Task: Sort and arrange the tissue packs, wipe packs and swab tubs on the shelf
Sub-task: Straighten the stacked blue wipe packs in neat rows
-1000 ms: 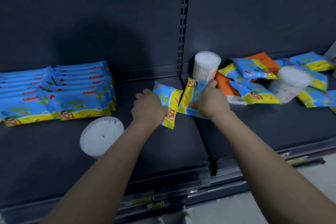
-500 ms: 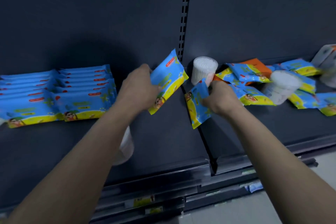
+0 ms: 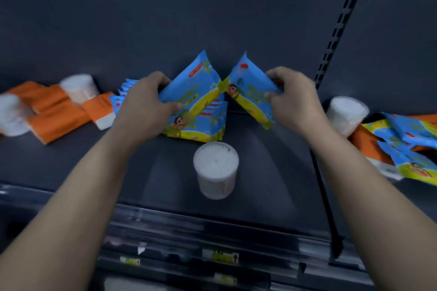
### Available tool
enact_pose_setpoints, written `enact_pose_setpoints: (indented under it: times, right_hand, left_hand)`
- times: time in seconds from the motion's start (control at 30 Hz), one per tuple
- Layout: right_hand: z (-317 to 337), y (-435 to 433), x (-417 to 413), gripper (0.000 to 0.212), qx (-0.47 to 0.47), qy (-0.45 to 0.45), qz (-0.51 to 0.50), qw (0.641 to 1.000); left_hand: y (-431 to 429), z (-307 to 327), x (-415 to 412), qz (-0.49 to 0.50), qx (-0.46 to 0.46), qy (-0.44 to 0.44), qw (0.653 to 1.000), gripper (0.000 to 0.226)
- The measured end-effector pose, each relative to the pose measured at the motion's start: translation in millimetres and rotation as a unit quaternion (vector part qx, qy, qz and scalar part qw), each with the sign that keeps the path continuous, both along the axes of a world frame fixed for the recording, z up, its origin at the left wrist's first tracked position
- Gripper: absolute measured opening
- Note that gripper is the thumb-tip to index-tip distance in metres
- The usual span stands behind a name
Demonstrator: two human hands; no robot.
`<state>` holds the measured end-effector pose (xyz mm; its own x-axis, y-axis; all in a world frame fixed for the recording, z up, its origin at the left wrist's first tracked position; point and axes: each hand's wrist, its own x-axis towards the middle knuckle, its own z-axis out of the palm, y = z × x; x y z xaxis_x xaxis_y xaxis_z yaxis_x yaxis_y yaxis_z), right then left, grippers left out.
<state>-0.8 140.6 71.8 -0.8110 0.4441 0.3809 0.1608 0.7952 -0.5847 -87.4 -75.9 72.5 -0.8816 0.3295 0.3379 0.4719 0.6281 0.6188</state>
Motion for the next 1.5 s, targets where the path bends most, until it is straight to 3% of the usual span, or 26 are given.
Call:
enact_pose_setpoints:
  times: [0.13,0.33,0.6,0.77,1.1,1.5]
  right_hand:
    - [5.8,-40.4,-28.5,0.027,0.021,-0.001,0.055,0.998]
    - [-4.1,-97.2,-63.8,0.031,0.070,-0.108,0.075,0.989]
    - [-18.4,-140.7,-83.0,0.039,0.135,-0.258,-0.002,0.957]
    - [-27.7,-144.6,-86.2,0.039,0.138,-0.303,-0.042,0.942]
    - [-42.4,-137.8,-105.8,0.035,0.185,-0.340,-0.046,0.921]
    - [-46.2,-131.6,-113.1,0.043,0.308,-0.325,-0.020,0.894]
  left_hand:
    - [-52.5,-8.5,-18.7,0.008,-0.010,-0.011,1.000,0.024]
    - [-108.7,-31.2,-61.1,-0.023,-0.086,-0.032,0.996,0.030]
    - [-127.5,-62.5,-120.0,-0.111,-0.107,-0.048,0.987,0.026]
    - [-120.5,-76.8,-142.5,-0.146,-0.122,-0.014,0.982,0.027]
    - [-120.4,-93.7,-146.5,-0.088,-0.119,0.092,0.985,0.041]
    - [-108.0,-97.4,-138.0,-0.043,-0.107,0.062,0.991,0.050]
